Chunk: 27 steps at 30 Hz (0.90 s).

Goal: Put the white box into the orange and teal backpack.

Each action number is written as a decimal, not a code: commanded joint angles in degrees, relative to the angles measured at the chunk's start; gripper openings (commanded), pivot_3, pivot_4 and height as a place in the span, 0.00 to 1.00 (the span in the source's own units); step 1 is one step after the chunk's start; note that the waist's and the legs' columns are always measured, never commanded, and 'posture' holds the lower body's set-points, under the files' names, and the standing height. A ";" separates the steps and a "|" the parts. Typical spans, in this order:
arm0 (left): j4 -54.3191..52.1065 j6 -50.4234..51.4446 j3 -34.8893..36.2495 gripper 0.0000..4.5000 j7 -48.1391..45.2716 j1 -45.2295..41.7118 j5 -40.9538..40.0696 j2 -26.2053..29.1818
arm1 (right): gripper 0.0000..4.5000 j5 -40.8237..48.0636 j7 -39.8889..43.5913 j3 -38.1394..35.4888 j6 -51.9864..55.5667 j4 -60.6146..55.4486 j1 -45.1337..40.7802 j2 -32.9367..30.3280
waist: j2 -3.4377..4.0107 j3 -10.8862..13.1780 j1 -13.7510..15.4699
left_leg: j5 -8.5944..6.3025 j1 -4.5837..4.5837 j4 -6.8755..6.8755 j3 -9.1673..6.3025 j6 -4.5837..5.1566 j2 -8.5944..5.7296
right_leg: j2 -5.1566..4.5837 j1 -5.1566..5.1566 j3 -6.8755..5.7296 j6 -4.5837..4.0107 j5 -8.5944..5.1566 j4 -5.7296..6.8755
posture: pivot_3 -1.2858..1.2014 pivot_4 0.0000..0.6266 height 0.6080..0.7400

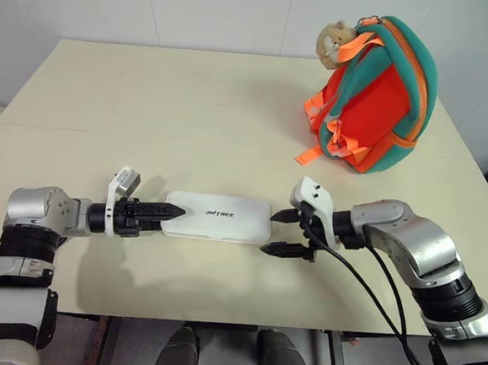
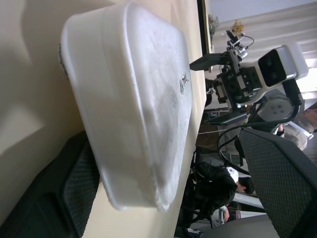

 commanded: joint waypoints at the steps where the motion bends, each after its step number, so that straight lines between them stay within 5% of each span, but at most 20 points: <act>1: -0.77 0.44 -0.08 0.99 0.56 -0.24 -0.82 -0.46 | 1.00 -0.73 0.24 0.27 -1.85 0.93 0.35 0.56 | 0.00 0.00 -0.05 | 0.00 -0.01 0.01 0.00 0.00 0.00 | 0.00 -0.01 0.00 0.00 0.00 0.00 | 0.52 0.24 1.00; 27: -0.05 3.68 0.20 0.99 0.79 -2.45 -2.44 -3.66 | 1.00 -1.32 2.87 -0.08 -5.43 -0.67 2.76 -0.07 | 0.00 0.00 -0.21 | 0.00 -0.05 -0.02 -0.01 0.00 0.00 | 0.00 -0.01 -0.01 0.02 0.01 -0.07 | 0.52 0.24 1.00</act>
